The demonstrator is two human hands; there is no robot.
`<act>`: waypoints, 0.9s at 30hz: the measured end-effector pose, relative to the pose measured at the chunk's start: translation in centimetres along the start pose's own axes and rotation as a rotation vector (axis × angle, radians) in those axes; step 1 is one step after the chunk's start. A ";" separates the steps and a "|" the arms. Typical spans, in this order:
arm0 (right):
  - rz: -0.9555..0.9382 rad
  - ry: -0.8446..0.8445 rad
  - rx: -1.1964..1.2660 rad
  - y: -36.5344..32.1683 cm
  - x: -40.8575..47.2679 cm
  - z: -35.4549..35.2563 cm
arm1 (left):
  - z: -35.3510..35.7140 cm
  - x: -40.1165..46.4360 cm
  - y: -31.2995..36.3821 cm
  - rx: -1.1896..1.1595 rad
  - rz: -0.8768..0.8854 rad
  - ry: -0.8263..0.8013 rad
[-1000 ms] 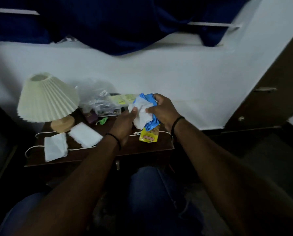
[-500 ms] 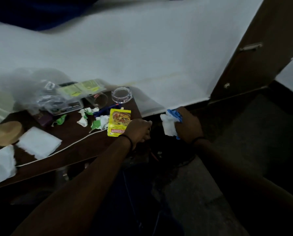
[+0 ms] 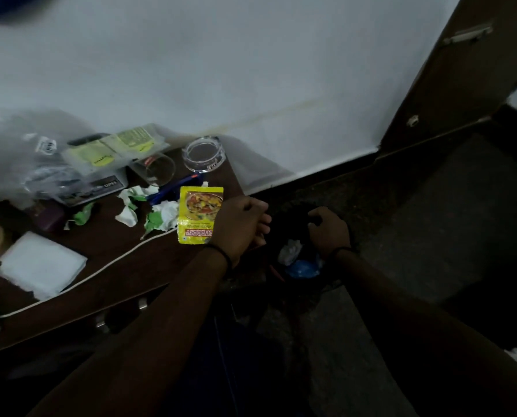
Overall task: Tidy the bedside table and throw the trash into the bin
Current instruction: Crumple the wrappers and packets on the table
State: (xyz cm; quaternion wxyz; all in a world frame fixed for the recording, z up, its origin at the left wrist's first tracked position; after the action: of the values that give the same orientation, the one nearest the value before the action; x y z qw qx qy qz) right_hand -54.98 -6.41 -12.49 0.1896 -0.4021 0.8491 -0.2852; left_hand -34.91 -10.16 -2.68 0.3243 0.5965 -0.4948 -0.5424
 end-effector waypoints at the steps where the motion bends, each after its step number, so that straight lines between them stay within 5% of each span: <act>1: -0.020 0.029 0.010 -1.0 -0.2 -0.7 | -0.7 -0.2 0.2 -0.019 -0.002 0.024; 11: -0.461 -0.019 -0.117 -19.1 -5.6 -4.5 | -15.9 -1.7 0.8 0.007 0.052 0.351; 17: -0.448 -0.155 -0.096 -24.1 -9.6 -0.7 | -23.3 -3.9 -0.4 -0.094 0.011 0.440; 22: -0.381 0.009 -0.036 -23.7 -10.8 3.8 | -28.0 -4.4 -3.5 0.027 0.064 0.579; 27: -0.265 -0.045 -0.155 -23.2 -9.9 8.3 | -29.3 -2.5 -6.7 0.065 0.067 0.611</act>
State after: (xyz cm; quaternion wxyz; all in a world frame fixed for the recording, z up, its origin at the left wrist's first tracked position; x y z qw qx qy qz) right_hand -31.08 -13.27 -3.15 0.1375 -0.5303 0.8037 -0.2323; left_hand -4.77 -10.20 -2.13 0.4566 0.7253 -0.4109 -0.3110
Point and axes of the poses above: each hand's wrist, its own x-axis towards the middle knuckle, its own z-axis out of the palm, y = z × x, the point moved 5 cm from there along x, towards the middle knuckle, and after that the axes turned 11 degrees about y, right-handed, at the moved point
